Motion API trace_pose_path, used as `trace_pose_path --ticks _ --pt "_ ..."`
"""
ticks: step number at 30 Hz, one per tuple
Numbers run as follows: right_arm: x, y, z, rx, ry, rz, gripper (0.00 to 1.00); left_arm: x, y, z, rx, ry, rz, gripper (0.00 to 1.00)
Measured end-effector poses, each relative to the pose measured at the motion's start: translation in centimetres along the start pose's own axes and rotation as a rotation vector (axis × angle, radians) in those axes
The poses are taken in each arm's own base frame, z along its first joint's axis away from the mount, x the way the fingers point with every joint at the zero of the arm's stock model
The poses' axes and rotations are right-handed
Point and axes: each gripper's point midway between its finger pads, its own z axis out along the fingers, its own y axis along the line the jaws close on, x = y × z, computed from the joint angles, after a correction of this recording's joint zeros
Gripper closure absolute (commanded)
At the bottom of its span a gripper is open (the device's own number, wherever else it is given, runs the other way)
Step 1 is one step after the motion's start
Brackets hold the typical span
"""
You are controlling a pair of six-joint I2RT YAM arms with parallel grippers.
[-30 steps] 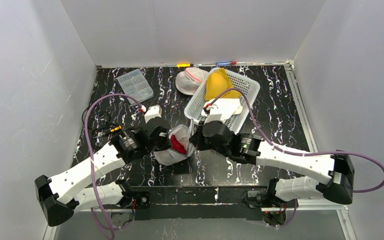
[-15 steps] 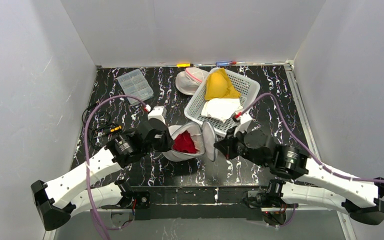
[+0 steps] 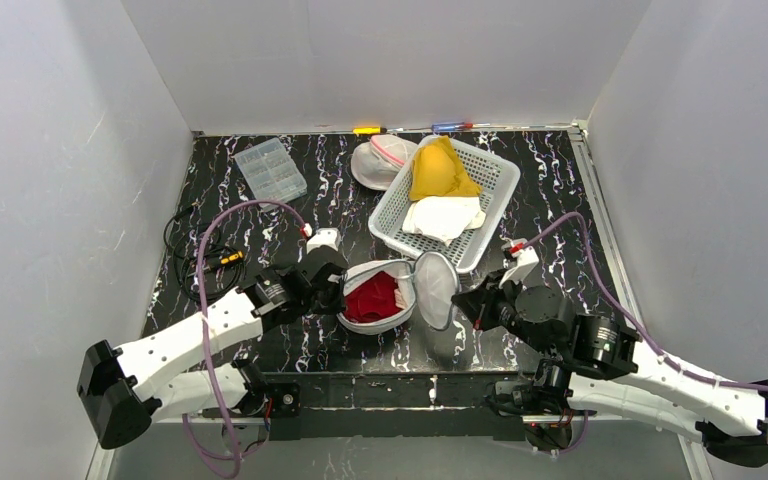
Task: Unzip the laundry bag and remove the bra
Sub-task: Open the laundry bag at the center of the board.
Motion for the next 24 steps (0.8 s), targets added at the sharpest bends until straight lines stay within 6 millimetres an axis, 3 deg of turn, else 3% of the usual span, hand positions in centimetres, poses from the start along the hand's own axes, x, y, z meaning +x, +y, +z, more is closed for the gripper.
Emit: trace_pose_path --ticks 7,14,17,20,24 --pt "0.1 1.0 -0.4 -0.057 0.016 0.016 0.99 -0.5 1.2 0.4 -0.093 0.020 0.010 1.00" --pt "0.4 5.1 -0.9 -0.243 0.070 0.069 0.99 -3.3 -0.3 1.1 -0.115 0.019 0.074 1.00" --pt "0.0 6.5 -1.3 -0.310 0.073 0.097 0.99 -3.5 -0.5 1.3 -0.113 0.026 0.092 1.00" --pt "0.0 6.3 -1.4 -0.299 0.071 0.103 0.99 -3.4 -0.4 1.3 -0.103 0.027 0.094 1.00" --pt "0.1 3.8 -1.1 -0.175 0.055 0.116 0.99 -2.8 -0.1 0.9 -0.087 0.028 0.093 1.00"
